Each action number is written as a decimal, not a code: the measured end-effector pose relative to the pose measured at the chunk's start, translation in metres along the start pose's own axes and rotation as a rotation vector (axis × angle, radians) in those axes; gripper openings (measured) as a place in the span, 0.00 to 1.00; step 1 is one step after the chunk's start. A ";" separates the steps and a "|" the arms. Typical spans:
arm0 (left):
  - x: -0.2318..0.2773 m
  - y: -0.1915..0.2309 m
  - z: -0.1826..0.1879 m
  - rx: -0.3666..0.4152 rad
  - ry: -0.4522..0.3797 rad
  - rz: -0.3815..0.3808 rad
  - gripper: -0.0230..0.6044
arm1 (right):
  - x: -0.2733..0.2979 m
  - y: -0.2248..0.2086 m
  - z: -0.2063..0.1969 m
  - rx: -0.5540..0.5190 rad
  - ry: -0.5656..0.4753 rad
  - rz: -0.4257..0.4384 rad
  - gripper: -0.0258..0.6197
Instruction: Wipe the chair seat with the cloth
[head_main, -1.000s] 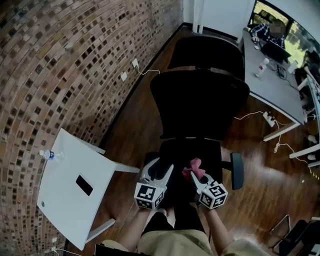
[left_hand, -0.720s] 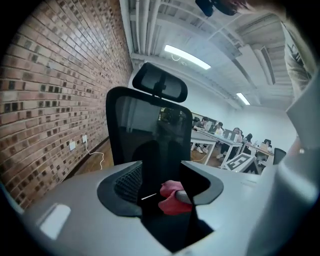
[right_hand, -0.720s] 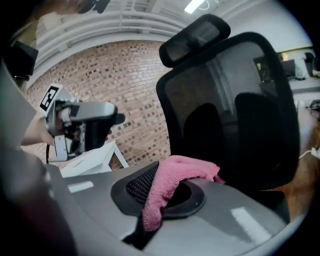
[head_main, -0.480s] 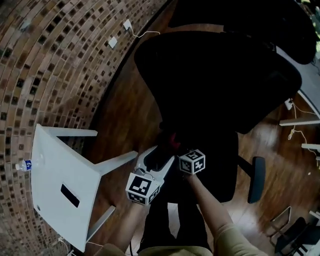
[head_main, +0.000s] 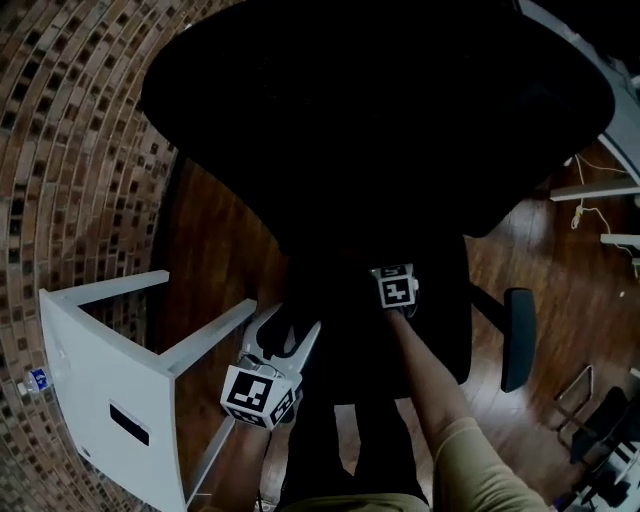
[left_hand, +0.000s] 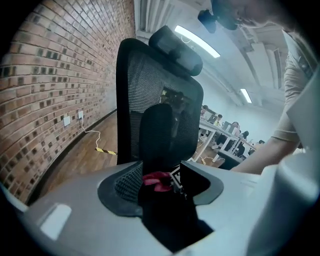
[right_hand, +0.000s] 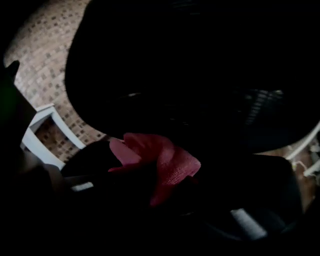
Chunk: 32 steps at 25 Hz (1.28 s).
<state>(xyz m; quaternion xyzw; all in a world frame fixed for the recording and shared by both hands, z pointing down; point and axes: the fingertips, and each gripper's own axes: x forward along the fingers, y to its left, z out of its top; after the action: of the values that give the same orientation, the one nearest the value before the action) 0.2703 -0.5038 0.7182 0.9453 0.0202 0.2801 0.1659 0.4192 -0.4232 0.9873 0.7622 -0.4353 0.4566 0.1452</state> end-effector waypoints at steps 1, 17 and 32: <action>0.003 -0.004 -0.003 -0.007 0.001 -0.007 0.38 | -0.016 -0.046 -0.007 0.003 0.020 -0.102 0.06; -0.041 0.018 -0.006 -0.119 -0.002 0.062 0.38 | -0.030 0.188 0.010 0.132 -0.076 0.492 0.06; -0.046 -0.022 -0.017 -0.185 0.011 -0.004 0.37 | -0.078 -0.116 -0.062 0.160 0.150 -0.333 0.06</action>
<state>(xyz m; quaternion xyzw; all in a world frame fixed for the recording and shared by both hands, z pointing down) 0.2236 -0.4840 0.7000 0.9243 -0.0032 0.2858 0.2529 0.4603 -0.2760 0.9776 0.7966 -0.2536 0.5148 0.1899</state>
